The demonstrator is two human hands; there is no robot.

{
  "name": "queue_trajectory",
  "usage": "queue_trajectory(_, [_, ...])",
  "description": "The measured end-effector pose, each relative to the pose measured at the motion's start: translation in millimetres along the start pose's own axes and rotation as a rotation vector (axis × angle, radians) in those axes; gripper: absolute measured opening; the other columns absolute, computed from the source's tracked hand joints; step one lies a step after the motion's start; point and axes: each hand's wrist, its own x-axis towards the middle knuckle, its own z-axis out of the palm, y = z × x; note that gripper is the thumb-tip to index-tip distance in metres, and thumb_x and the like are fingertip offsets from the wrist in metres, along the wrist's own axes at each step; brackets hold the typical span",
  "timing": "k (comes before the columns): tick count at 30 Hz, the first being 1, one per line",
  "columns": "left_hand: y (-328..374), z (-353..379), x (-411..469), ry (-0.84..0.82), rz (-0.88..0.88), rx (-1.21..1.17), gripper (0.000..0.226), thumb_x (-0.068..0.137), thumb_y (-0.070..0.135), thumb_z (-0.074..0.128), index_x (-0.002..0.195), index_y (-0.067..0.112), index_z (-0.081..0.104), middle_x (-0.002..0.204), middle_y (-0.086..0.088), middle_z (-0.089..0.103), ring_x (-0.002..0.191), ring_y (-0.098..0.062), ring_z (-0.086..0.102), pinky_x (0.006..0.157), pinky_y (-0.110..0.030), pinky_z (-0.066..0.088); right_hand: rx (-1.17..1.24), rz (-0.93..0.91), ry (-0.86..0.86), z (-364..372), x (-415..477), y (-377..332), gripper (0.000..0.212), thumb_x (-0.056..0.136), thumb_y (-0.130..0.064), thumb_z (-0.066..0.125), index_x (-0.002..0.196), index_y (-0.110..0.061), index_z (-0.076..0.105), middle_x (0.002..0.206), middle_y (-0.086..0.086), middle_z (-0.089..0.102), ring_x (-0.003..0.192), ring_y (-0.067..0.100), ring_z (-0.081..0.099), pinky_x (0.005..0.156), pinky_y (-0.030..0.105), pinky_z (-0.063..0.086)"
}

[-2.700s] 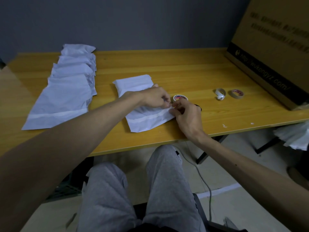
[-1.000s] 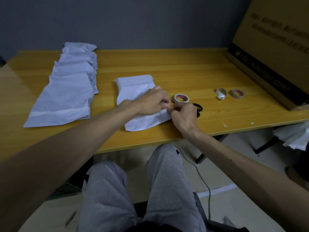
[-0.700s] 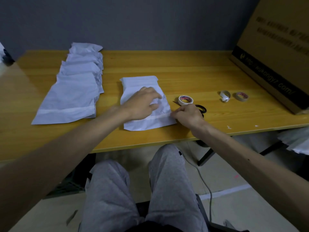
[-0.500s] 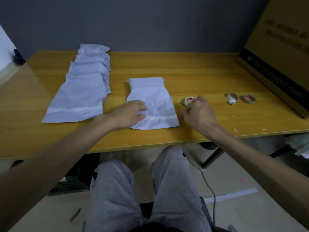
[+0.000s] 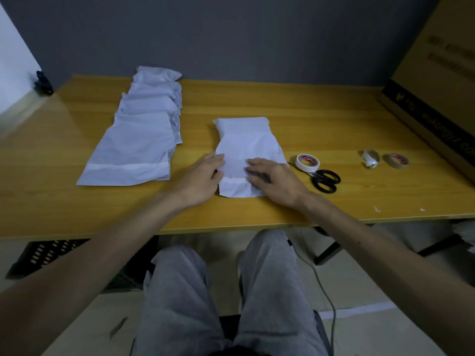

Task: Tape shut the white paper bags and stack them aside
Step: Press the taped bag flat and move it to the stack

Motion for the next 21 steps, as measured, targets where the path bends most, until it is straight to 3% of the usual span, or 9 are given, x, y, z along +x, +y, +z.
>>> queue_trajectory(4, [-3, 1, -1, 0.139, -0.112, -0.092, 0.031, 0.097, 0.007, 0.050, 0.127, 0.006, 0.058, 0.147, -0.002, 0.044, 0.141, -0.014, 0.031, 0.107, -0.018, 0.023, -0.080, -0.038, 0.011, 1, 14, -14, 0.042, 0.090, -0.024, 0.064, 0.128, -0.009, 0.059, 0.141, 0.007, 0.051, 0.134, 0.019, 0.041, 0.109, 0.025, 0.028])
queue_trajectory(9, [-1, 2, -2, 0.203, -0.146, -0.141, 0.027, 0.095, 0.011, 0.054, 0.119, 0.005, 0.064, 0.136, -0.005, 0.052, 0.131, -0.016, 0.041, 0.090, -0.008, 0.023, -0.043, 0.083, -0.027, 16, 30, -32, 0.069, 0.085, -0.042, 0.067, 0.142, -0.013, 0.041, 0.150, 0.007, 0.035, 0.141, 0.022, 0.023, 0.115, 0.032, 0.020])
queue_trajectory(15, [0, 0, -4, 0.200, -0.136, 0.009, 0.032, 0.094, 0.008, 0.056, 0.126, 0.005, 0.059, 0.136, -0.008, 0.051, 0.133, -0.022, 0.034, 0.104, -0.019, 0.021, -0.052, 0.179, -0.011, 28, 35, -41, 0.084, 0.081, -0.044, 0.068, 0.148, -0.017, 0.025, 0.152, 0.005, 0.025, 0.140, 0.024, 0.018, 0.113, 0.039, 0.021])
queue_trajectory(21, [-2, -1, -2, 0.187, -0.190, -0.013, 0.031, 0.095, 0.011, 0.055, 0.126, 0.012, 0.059, 0.136, -0.005, 0.046, 0.132, -0.023, 0.033, 0.106, -0.021, 0.022, -0.047, 0.250, 0.016, 25, 43, -47, 0.079, 0.081, -0.048, 0.066, 0.146, -0.022, 0.028, 0.148, 0.003, 0.025, 0.137, 0.026, 0.019, 0.109, 0.039, 0.021])
